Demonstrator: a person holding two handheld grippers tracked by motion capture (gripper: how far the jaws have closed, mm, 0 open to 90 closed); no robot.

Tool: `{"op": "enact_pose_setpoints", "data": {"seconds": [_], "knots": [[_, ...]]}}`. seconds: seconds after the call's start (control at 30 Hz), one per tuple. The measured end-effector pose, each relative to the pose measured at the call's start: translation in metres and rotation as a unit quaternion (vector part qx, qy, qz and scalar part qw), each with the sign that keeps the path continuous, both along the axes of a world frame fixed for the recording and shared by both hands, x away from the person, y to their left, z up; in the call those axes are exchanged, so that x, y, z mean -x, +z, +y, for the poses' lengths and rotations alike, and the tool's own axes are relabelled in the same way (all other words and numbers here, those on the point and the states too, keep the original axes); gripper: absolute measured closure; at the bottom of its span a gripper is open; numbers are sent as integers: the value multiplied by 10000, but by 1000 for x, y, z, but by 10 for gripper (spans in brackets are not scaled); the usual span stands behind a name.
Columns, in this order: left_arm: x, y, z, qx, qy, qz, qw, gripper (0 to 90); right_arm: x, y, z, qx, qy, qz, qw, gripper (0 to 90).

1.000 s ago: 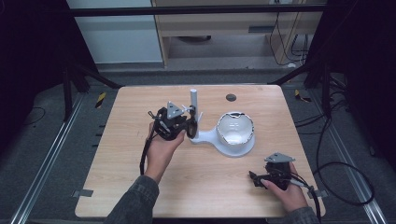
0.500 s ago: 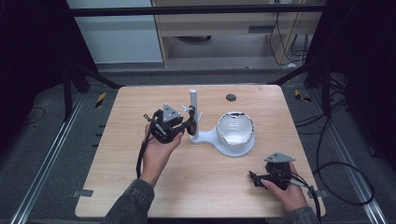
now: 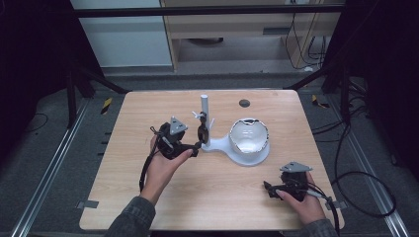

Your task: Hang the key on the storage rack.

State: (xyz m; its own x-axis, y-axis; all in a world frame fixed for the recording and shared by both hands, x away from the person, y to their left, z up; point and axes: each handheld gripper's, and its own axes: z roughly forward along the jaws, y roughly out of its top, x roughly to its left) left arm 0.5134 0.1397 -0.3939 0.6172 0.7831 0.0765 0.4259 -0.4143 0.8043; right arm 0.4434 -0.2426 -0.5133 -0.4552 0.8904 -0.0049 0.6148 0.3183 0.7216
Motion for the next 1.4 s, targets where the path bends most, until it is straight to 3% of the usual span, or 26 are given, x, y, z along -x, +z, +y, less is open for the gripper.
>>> {"op": "enact_pose_setpoints", "data": {"seconds": [0.3, 0.47, 0.67, 1.1, 1.27, 1.4], "knots": [[8, -38, 28, -229, 44, 444, 9987, 71, 0, 0, 0, 0, 0, 0, 10000, 4], [13, -55, 47, -274, 179, 595, 9977, 71, 0, 0, 0, 1, 0, -2, 10000, 4], [18, -74, 66, -539, 384, 692, 9954, 75, 0, 0, 0, -14, -16, 9, 10000, 4], [24, -91, 90, -588, 574, 865, 9929, 72, 0, 0, 0, -10, -4, 2, 10000, 4], [24, -95, 100, -601, 762, 863, 9915, 72, 1, 0, 0, -5, -13, 0, 10000, 4], [22, -101, 110, -428, 889, 1004, 9900, 72, 1, 0, 0, -8, -5, -2, 10000, 5]]}}
